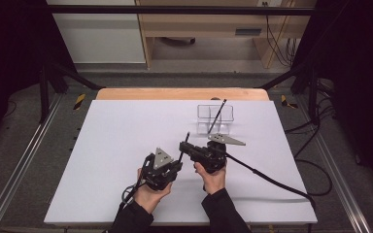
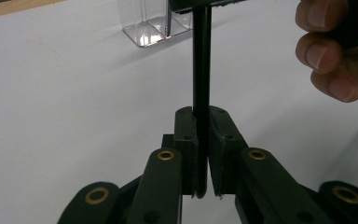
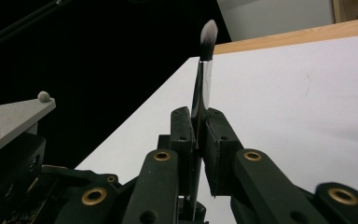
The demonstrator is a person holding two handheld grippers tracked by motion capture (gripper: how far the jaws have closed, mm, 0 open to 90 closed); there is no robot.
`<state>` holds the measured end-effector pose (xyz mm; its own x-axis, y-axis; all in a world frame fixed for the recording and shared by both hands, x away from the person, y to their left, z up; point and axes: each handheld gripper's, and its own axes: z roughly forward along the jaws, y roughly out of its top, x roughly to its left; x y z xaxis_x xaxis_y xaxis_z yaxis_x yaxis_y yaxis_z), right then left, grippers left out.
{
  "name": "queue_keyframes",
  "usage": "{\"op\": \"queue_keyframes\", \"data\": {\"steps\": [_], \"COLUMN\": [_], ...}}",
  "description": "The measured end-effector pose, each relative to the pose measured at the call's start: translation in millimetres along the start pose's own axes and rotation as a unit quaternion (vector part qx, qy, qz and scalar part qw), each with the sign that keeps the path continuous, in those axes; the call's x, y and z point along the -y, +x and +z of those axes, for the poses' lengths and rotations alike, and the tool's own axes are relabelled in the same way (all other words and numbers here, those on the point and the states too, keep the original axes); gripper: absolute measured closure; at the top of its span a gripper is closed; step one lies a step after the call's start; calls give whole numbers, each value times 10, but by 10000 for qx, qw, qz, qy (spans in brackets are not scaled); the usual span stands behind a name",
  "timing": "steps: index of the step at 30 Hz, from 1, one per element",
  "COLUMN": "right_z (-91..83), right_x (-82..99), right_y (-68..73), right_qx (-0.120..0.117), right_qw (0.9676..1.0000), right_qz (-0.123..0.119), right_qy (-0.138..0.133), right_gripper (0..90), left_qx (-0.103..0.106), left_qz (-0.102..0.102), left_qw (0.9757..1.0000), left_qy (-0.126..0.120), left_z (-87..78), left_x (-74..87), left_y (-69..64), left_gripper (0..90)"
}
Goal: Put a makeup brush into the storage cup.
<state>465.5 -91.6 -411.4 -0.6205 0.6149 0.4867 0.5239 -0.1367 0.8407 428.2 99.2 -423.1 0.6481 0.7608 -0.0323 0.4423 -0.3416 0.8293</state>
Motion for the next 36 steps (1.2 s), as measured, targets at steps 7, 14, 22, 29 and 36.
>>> {"op": "queue_keyframes", "data": {"steps": [7, 14, 22, 29, 36], "right_z": [-31, -64, -76, -97, -122], "right_x": [-14, -37, -47, -62, -104], "right_y": [0, -1, -3, -3, -36], "right_qx": [96, 176, 192, 222, 320], "right_qw": [9997, 9988, 9983, 9978, 9970], "right_qz": [-242, -451, -540, -620, -705], "right_qy": [20, 49, 65, 40, 5], "right_gripper": [841, 841, 841, 841, 841], "left_qx": [25, 89, 140, 186, 165], "left_qz": [41, 181, 312, 449, 370], "left_qw": [10000, 9997, 9990, 9985, 9988], "left_qy": [-49, -154, -302, -241, -285], "left_z": [-82, -231, -335, -395, -495], "left_x": [-7, 4, 13, 37, 69], "left_y": [73, 228, 342, 433, 572], "left_gripper": [651, 519, 413, 280, 190]}}
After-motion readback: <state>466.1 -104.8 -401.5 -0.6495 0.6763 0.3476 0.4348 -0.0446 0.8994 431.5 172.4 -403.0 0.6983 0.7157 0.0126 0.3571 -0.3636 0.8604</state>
